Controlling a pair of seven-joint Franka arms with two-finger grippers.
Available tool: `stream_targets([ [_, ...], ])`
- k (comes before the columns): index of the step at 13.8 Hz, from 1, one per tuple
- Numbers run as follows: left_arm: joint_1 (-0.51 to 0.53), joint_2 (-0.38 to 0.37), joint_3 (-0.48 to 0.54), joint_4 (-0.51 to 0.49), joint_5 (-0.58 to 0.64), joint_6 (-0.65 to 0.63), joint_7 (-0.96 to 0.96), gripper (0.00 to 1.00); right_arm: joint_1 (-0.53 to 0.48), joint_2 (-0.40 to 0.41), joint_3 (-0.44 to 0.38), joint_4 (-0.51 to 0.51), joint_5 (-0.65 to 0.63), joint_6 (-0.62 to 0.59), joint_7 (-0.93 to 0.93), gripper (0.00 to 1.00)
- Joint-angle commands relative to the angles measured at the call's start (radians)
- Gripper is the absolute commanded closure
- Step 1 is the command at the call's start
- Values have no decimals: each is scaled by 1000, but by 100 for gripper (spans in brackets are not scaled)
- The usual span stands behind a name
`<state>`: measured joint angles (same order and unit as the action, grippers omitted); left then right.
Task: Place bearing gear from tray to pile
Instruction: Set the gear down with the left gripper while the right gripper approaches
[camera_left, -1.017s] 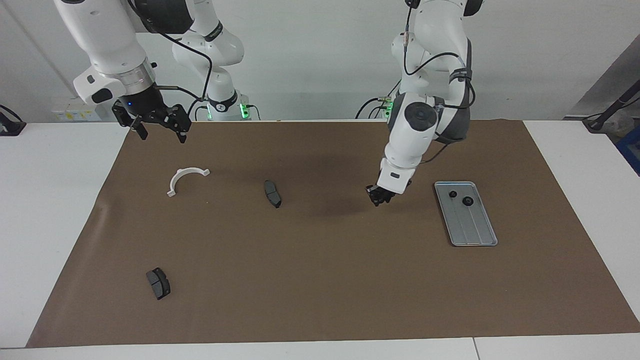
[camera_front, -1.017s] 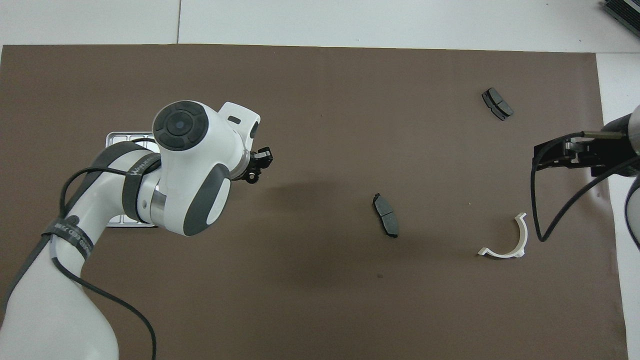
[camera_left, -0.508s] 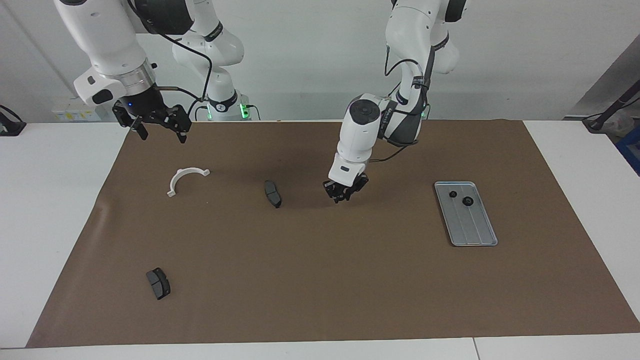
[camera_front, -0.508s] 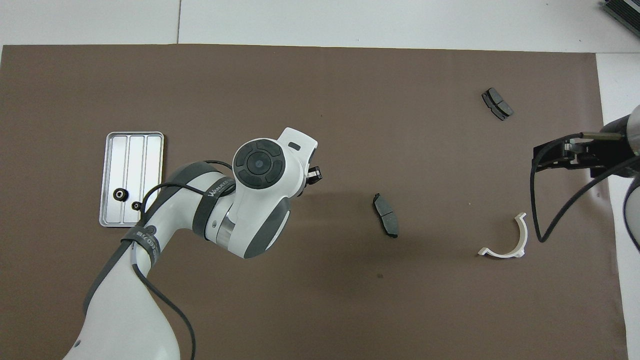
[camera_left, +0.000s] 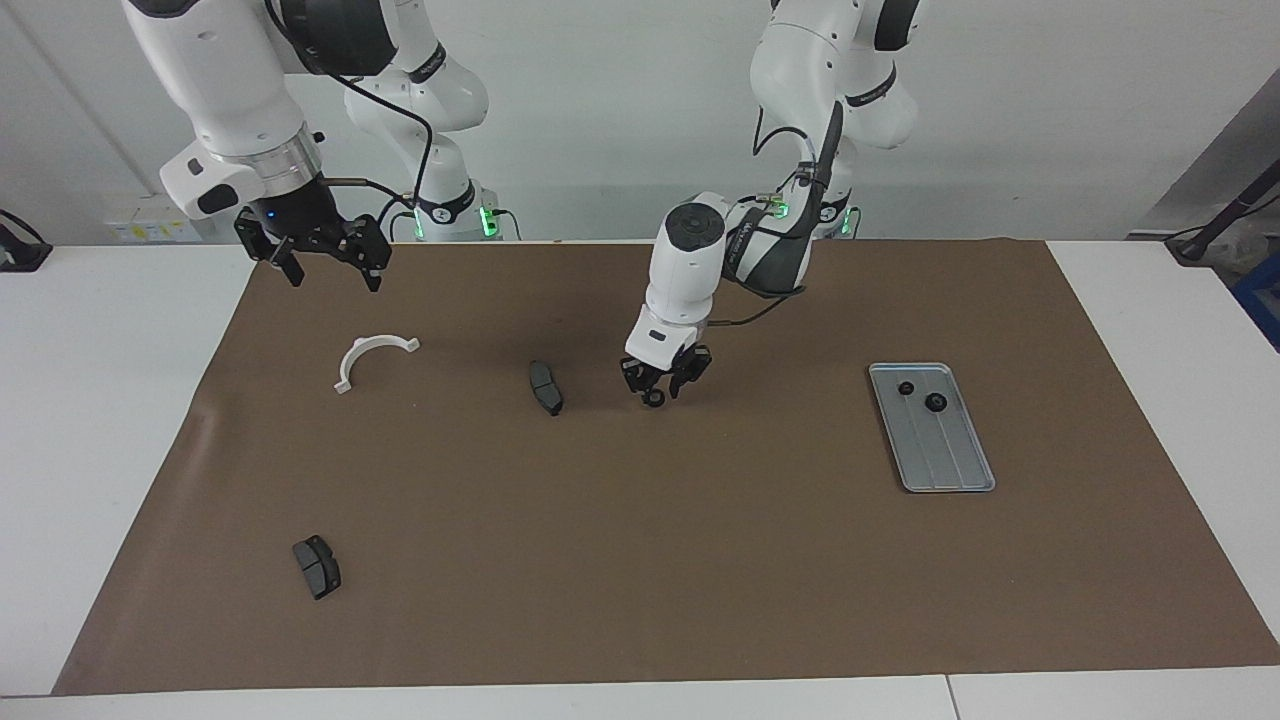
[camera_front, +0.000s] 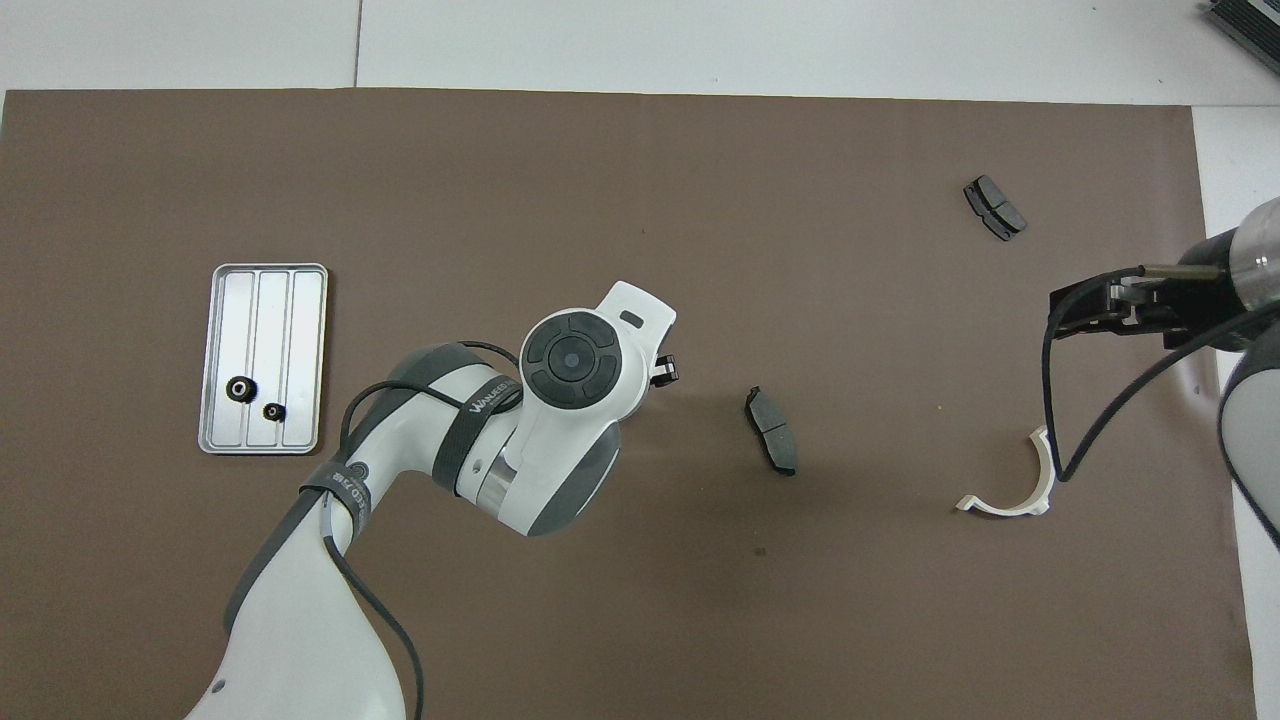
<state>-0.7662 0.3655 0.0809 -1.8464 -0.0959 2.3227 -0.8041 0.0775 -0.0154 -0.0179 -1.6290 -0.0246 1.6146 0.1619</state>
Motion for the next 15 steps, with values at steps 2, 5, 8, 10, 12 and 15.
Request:
stream_targets([
  [2, 2, -11, 23, -1, -4, -2, 8, 0, 25, 5, 3, -25, 23, 54, 2, 0],
  [5, 94, -83, 46, 1, -4, -96, 38, 0, 92, 54, 3, -23, 22, 100, 97, 0],
  [8, 278, -198, 45, -5, -4, -251, 274, 0, 157, 107, 3, -23, 23, 168, 129, 0],
  [10, 372, -235, 46, -13, -5, -343, 456, 0, 212, 153, 3, -22, 23, 218, 163, 0],
  [12, 448, -253, 46, -42, -5, -384, 578, 0, 278, 210, 3, -18, 23, 270, 214, 0],
  [15, 542, -341, 46, -206, -5, -344, 706, 8, 350, 276, 3, -18, 23, 345, 247, 0],
])
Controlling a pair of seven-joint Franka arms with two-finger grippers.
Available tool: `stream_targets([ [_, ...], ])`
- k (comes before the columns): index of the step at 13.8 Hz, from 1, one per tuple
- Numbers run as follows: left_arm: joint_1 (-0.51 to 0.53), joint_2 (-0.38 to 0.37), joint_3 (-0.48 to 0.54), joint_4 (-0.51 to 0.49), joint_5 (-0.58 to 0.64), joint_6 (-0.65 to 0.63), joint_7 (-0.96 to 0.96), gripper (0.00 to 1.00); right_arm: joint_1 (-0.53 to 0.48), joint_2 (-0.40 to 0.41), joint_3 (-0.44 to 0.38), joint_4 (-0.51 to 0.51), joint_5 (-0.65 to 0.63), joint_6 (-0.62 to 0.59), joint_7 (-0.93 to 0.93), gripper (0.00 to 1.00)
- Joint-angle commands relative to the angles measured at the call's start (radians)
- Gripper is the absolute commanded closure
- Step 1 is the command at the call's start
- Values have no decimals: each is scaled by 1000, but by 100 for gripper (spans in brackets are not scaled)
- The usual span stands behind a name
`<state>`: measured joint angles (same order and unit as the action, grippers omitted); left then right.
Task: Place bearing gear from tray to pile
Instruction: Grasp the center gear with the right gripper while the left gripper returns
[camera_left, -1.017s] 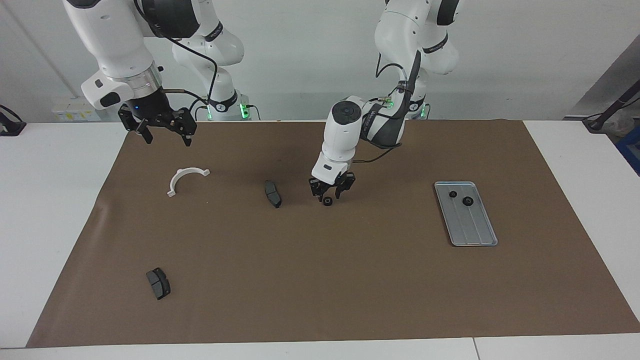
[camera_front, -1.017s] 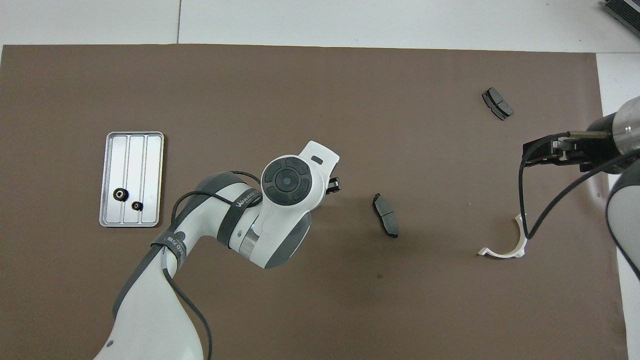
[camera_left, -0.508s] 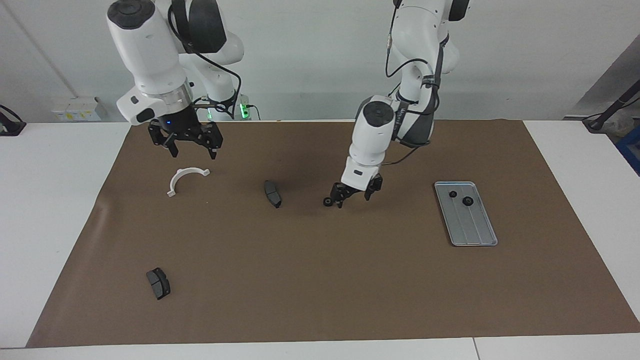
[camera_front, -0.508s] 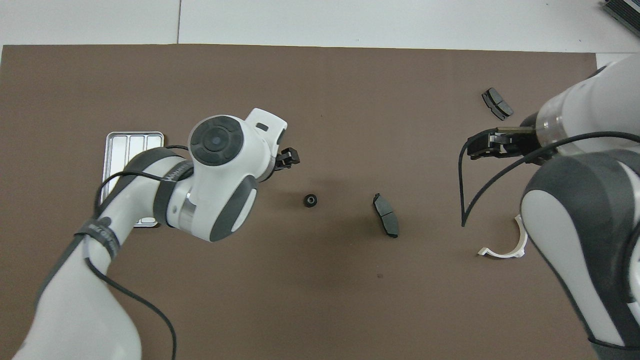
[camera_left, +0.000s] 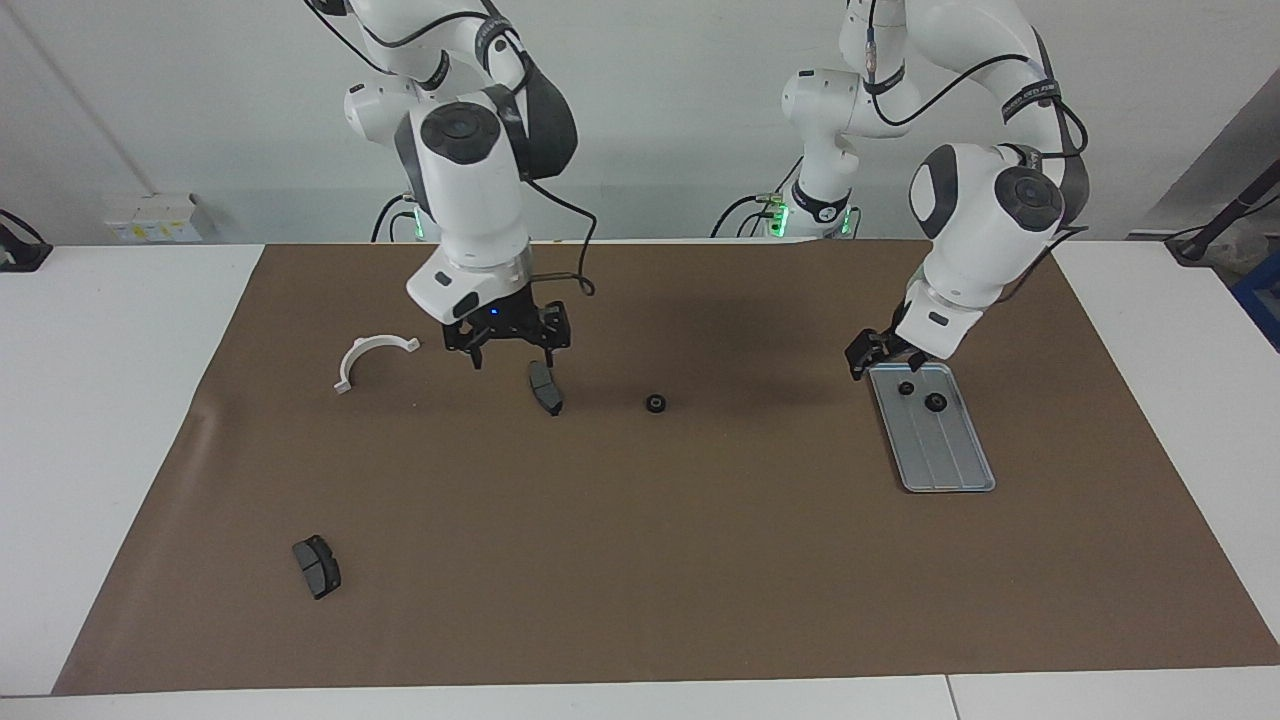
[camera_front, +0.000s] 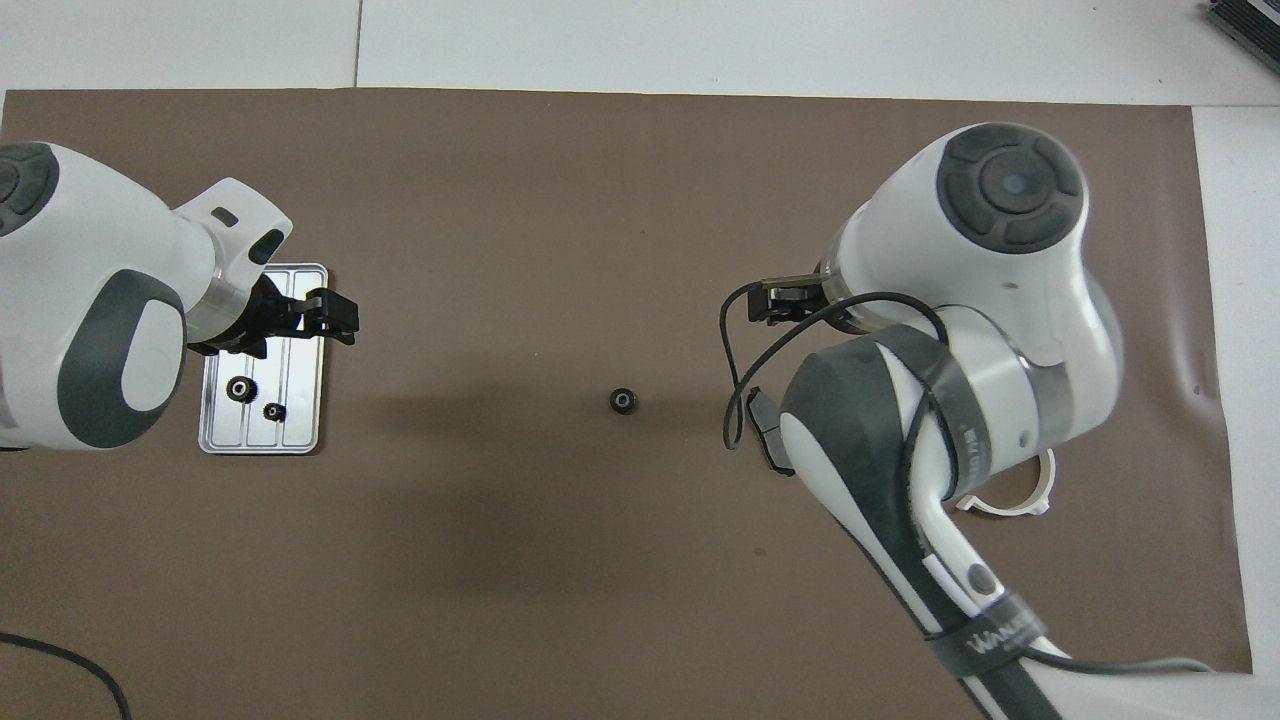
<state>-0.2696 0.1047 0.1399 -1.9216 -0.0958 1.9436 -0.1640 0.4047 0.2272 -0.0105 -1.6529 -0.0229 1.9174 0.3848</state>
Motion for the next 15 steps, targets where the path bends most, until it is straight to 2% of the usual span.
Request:
stream_targets([
  [1, 68, -101, -13, -178, -5, 70, 73, 9, 52, 58, -5, 5, 21, 76, 55, 0],
  [3, 98, -134, -13, -266, -5, 148, 75, 11, 103, 107, -5, 5, 20, 133, 123, 0],
  [6, 104, -129, -11, -329, -4, 222, 83, 18, 146, 152, -5, 1, 21, 173, 169, 0],
  [8, 116, -120, -11, -381, -4, 323, 84, 19, 192, 210, -5, -1, 20, 228, 213, 0],
  [10, 124, -97, -11, -384, -4, 362, 90, 20, 227, 262, -5, -5, 20, 287, 230, 0],
  [12, 138, -89, -11, -384, -4, 379, 104, 22, 236, 262, -5, -62, 18, 365, 252, 0],
  [15, 141, -66, -11, -387, -4, 393, 103, 28, 273, 265, -5, -100, 18, 382, 272, 0],
])
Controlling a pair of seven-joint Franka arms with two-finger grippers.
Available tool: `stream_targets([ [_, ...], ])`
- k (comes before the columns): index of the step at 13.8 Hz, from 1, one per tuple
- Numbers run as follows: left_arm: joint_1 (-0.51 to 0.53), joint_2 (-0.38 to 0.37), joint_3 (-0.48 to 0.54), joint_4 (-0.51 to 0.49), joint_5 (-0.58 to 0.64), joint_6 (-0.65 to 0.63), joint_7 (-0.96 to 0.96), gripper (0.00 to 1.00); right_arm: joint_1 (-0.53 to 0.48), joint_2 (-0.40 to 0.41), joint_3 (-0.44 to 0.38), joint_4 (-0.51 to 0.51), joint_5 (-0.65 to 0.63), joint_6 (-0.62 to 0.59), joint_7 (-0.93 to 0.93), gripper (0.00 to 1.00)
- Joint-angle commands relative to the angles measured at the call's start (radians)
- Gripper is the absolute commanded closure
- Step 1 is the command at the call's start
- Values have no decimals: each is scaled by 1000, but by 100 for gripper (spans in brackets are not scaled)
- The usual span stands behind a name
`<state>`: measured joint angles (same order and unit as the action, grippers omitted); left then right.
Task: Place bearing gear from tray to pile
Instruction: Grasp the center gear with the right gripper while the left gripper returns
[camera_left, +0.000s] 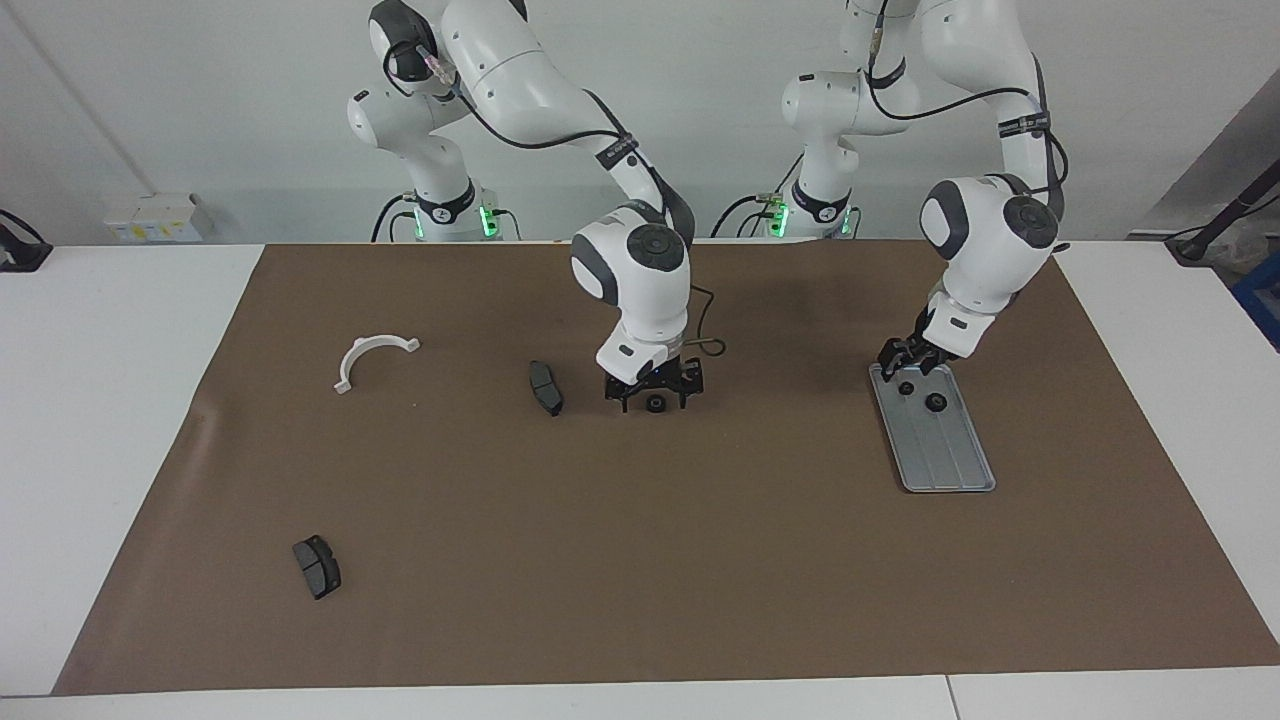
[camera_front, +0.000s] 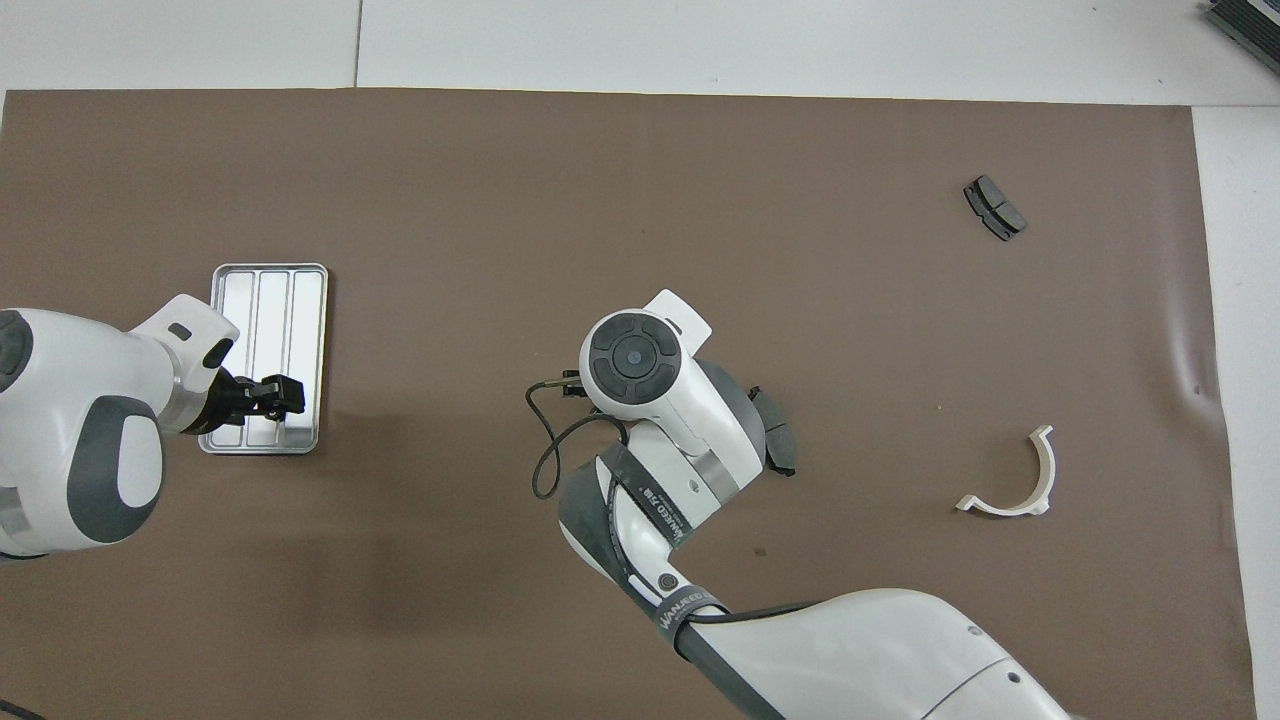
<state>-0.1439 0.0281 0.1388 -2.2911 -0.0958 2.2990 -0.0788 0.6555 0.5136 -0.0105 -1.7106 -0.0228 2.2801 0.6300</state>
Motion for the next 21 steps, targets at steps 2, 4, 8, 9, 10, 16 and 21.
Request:
stream_targets([
  [2, 17, 18, -10, -21, -4, 59, 17, 31, 35, -29, -5, -63, 18, 15, 46, 0],
  [4, 17, 30, -10, -21, -4, 71, 17, 34, 35, -30, -5, -76, 18, 30, 51, 8],
  [8, 17, 49, -10, -21, -4, 86, 17, 39, 32, -27, -6, -84, 18, 87, 60, 23],
  [9, 17, 49, -10, -21, -4, 89, 19, 40, 32, -27, -6, -89, 18, 91, 60, 24],
  [10, 17, 50, -10, -21, -4, 94, 19, 42, 33, -29, -6, -92, 18, 91, 65, 28],
  [16, 30, 62, -10, -21, -4, 97, 39, 53, 29, -53, -8, -90, 4, 61, 97, 100],
  [21, 30, 62, -11, -21, -5, 97, 45, 62, -83, -177, -11, -118, 4, 4, 16, 100],
])
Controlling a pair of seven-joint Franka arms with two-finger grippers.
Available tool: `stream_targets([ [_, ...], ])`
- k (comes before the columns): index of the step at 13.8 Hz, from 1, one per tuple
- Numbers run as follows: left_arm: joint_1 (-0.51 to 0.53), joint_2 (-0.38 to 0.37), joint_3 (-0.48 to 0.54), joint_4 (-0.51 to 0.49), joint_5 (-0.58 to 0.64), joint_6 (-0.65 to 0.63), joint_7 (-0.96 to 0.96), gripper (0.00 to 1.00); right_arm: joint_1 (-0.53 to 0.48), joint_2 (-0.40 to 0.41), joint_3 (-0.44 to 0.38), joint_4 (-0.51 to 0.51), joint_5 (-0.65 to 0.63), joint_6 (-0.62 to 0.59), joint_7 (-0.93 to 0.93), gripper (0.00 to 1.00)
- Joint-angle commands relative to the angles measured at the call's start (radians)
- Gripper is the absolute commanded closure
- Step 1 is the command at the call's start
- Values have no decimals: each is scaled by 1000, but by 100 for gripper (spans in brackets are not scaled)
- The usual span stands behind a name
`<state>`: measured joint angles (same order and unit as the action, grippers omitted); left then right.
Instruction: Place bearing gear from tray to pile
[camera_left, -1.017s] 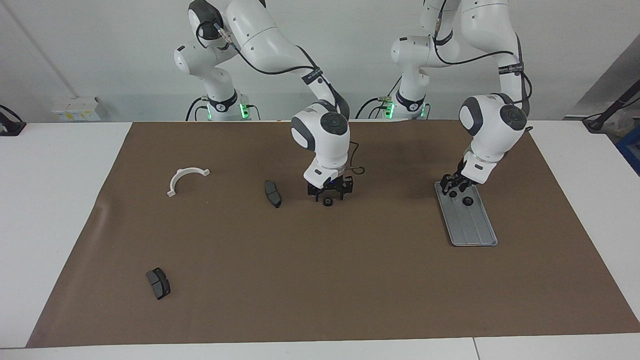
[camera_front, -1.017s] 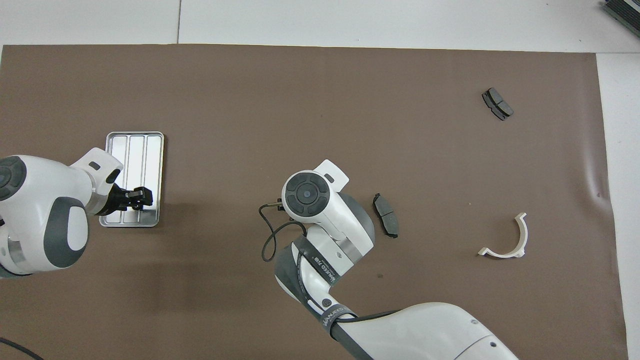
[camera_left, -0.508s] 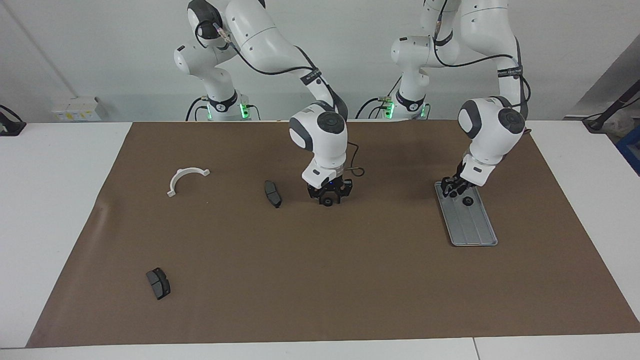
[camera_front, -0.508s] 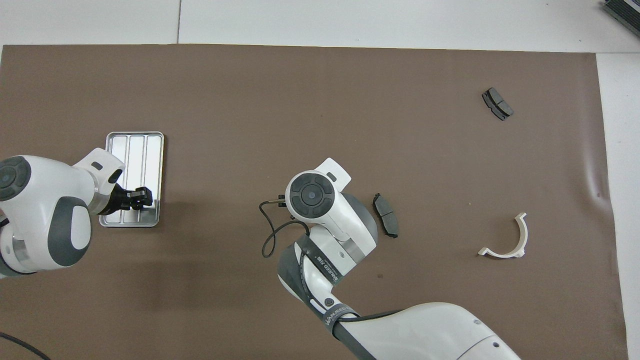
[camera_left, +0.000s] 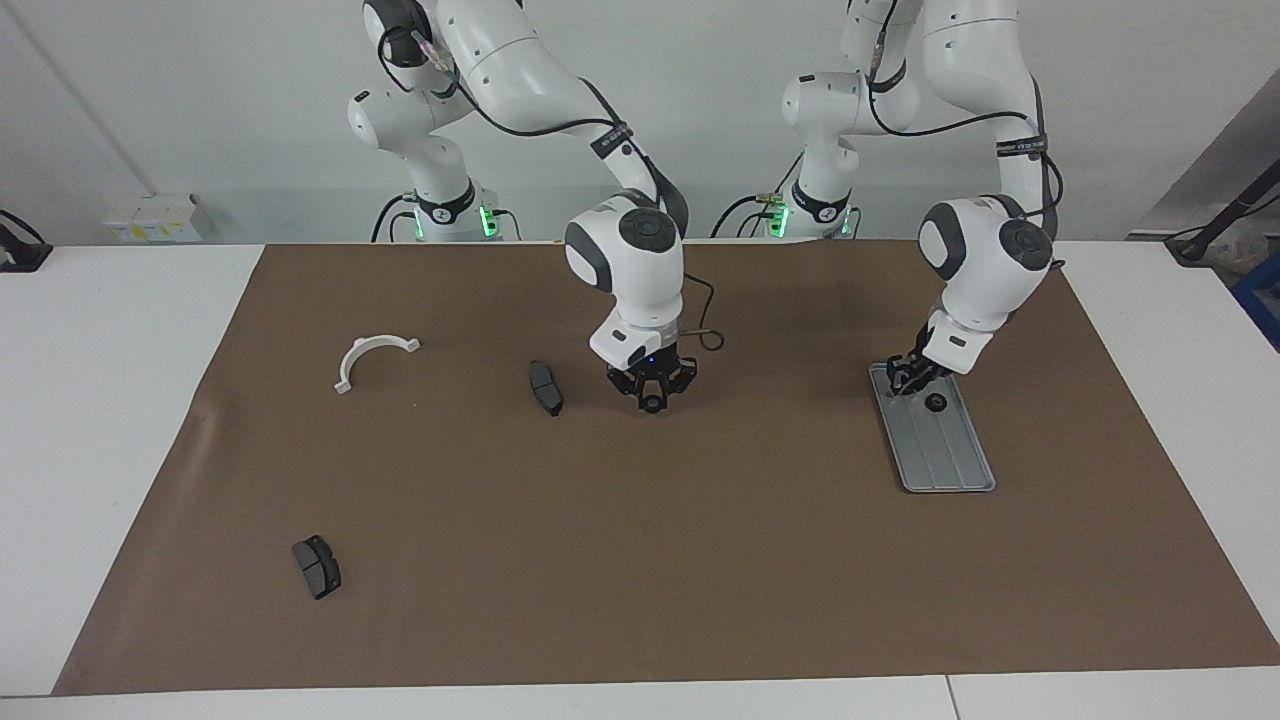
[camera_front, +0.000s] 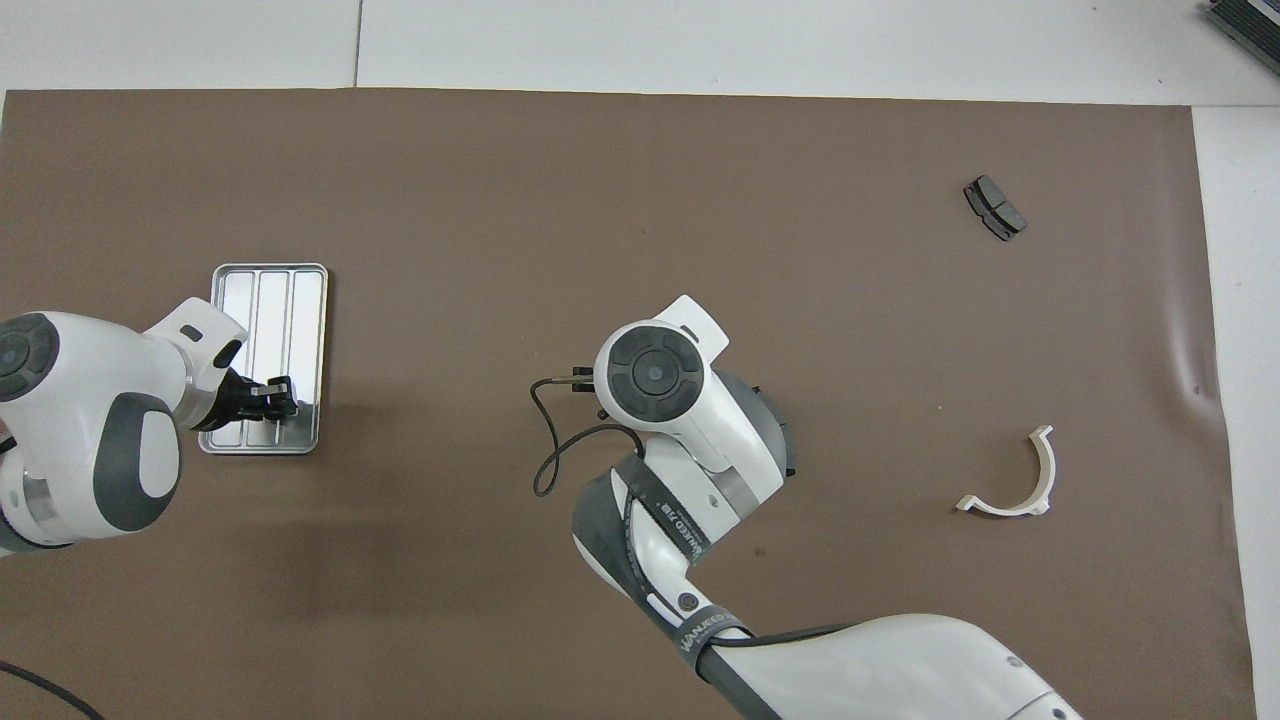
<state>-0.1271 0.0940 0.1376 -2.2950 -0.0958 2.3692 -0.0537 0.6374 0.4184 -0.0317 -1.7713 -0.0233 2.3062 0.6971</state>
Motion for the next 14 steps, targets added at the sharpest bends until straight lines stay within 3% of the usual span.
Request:
stream_targets([
  [1, 14, -3, -9, -17, -4, 27, 20, 63, -97, -98, 10, -65, 3, -22, -89, 100],
  [14, 14, 0, -10, -8, -4, 24, 20, 87, -478, -188, 12, -246, 5, -8, -624, 100],
])
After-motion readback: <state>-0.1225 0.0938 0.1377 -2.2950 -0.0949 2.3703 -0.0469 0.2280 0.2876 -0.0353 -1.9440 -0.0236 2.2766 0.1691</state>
